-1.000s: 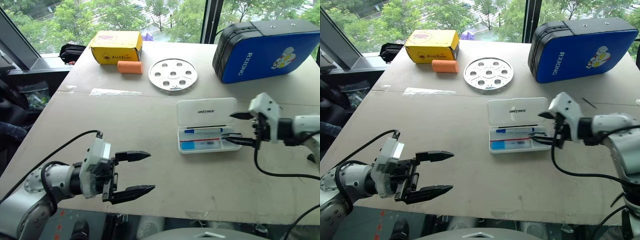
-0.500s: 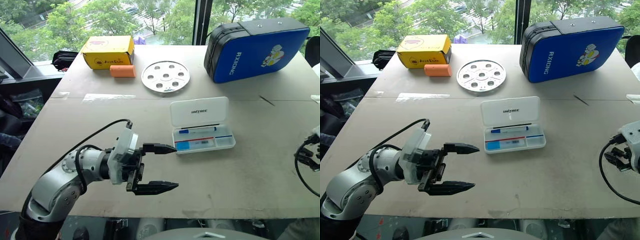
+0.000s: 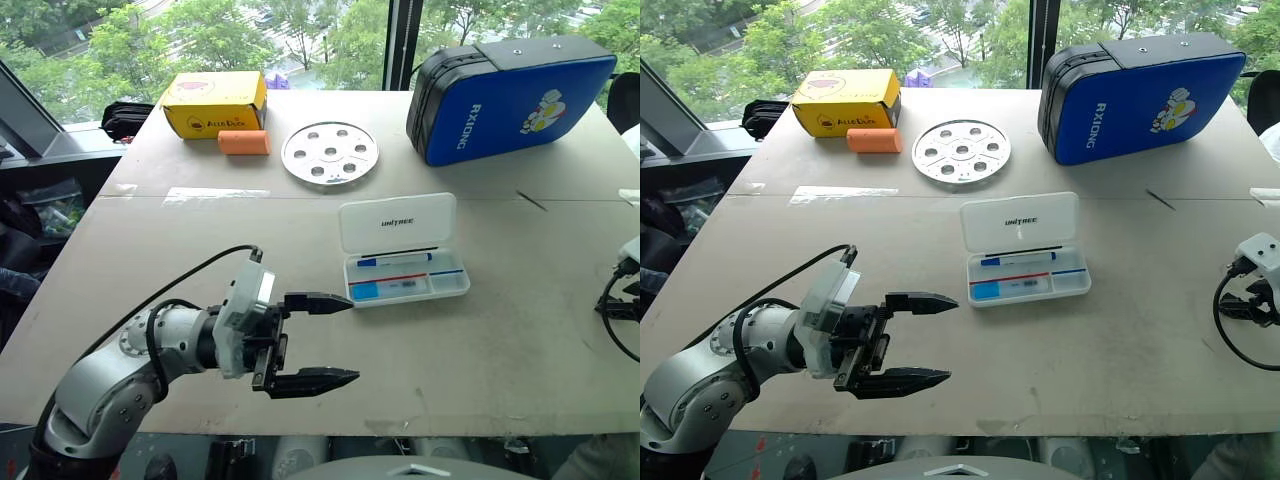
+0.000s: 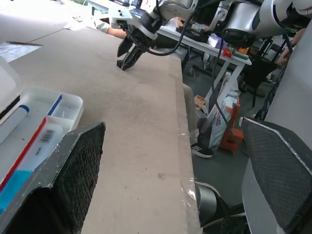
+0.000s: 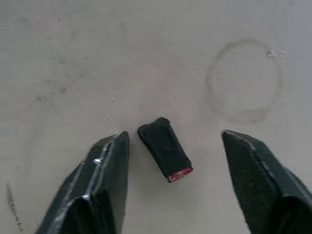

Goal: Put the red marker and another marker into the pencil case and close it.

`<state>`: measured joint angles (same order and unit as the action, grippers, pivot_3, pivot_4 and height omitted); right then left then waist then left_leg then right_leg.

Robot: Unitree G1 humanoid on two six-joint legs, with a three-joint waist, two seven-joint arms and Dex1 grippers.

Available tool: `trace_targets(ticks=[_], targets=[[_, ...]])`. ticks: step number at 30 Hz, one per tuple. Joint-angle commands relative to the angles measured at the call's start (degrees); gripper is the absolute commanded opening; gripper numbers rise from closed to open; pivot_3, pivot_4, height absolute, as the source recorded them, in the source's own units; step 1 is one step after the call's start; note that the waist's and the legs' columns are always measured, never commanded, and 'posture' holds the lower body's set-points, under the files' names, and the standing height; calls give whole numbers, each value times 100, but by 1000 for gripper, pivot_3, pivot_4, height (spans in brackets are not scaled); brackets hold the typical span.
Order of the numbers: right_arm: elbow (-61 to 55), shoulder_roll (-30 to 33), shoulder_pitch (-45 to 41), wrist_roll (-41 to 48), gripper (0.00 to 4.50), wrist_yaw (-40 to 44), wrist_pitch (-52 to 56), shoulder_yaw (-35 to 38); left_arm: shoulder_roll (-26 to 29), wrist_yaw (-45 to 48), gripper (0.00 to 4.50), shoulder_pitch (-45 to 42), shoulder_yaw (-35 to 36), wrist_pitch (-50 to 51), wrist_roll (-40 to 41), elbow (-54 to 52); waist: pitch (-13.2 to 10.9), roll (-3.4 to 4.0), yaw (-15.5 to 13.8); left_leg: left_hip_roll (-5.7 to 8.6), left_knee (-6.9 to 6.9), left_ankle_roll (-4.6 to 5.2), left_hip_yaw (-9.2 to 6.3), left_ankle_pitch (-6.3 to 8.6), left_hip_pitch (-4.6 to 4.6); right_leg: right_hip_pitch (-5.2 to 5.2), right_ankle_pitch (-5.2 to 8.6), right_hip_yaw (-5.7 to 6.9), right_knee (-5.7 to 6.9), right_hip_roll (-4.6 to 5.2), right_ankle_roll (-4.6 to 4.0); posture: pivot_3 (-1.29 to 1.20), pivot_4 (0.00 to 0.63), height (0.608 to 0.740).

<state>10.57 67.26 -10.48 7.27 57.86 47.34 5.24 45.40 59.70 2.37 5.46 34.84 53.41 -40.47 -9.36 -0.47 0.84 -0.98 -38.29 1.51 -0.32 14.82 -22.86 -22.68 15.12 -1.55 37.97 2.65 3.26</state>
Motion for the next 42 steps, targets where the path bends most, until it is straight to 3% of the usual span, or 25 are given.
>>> trace_targets(ticks=[1, 4, 5, 8, 10, 12, 15, 21, 33, 40, 42], targets=[[131, 127, -148, 31, 1543, 252, 15, -175, 43, -179, 4500, -105, 98, 39, 193, -263, 4, -9, 0, -1, -1, 0, 3, 0, 1, 0, 0, -1, 0, -1, 0, 0, 150, 740], [-102, 215, -6, 208, 224, 439, -50, 96, 37, -299, 4500, -180, 75, 86, 242, -282, 4, -11, -8, -2, -2, 0, 5, 0, 1, 1, 0, -3, -1, 0, 0, 0, 150, 740], [-514, 184, 54, 444, 49, 570, -126, 357, 50, -320, 4500, -188, 97, 102, 252, -273, 4, -10, -13, -1, -3, 0, 6, 0, 0, 1, 0, -4, -1, 0, 1, 0, 150, 740], [-1976, 119, 123, 1031, 49, 827, -128, 697, 119, -342, 4500, -149, 225, 131, 279, -241, -4, 21, 13, -1, -2, 0, 9, 0, -1, -2, -1, -8, 2, 0, 2, 0, 150, 740], [-2860, 137, 36, 1250, 49, 869, -39, 526, 177, -337, 4500, -105, 315, 140, 303, -217, -5, 23, 18, -11, 3, 0, 7, 0, 3, -5, -1, -9, 5, -9, 2, 0, 150, 740], [-3473, 62, -329, 1368, 49, 794, 116, 97, 244, -295, 4500, -16, 393, 113, 280, -187, -5, 23, -7, -23, 3, -1, -10, 1, -1, -4, 0, 0, 3, -25, 1, 0, 150, 740], [-4021, -356, -1380, 1206, 49, 842, 137, -1142, 348, -188, 4500, 237, 579, 27, 185, -153, -11, 16, 0, -29, 4, -2, -9, 1, 1, -5, 1, 0, 0, -30, -2, 0, 150, 740], [-3510, -564, -2159, 425, 49, 1152, -723, -2360, 418, -18, 4500, 542, 806, -83, 121, -162, -19, 4, -103, -14, 1, -2, -10, 1, -10, -6, 1, 9, -8, -5, -4, 0, 150, 740], [-2358, -1162, -2639, -262, 49, 1451, -1437, -2939, 429, 53, 4500, 1164, 1122, -333, 3, -405, -21, 2, -36, -10, 3, -2, -7, 1, -9, -7, 1, 13, -7, 6, -5, 0, 150, 740], [-2416, -1201, -2669, -14, 3376, 1762, -1395, -2595, 465, -139, 4500, 1058, 1124, -257, 84, -472, -21, 2, -35, -10, 3, -2, -10, 1, -9, -6, 0, 15, -6, 6, -4, 0, 150, 740], [-2453, -1216, -2660, 290, 3376, 1781, -1106, -2310, 474, -204, 4500, 1029, 1124, -235, 111, -489, -21, 2, -34, -10, 3, -2, -10, 1, -9, -6, 0, 15, -6, 6, -4, 0, 150, 740]])
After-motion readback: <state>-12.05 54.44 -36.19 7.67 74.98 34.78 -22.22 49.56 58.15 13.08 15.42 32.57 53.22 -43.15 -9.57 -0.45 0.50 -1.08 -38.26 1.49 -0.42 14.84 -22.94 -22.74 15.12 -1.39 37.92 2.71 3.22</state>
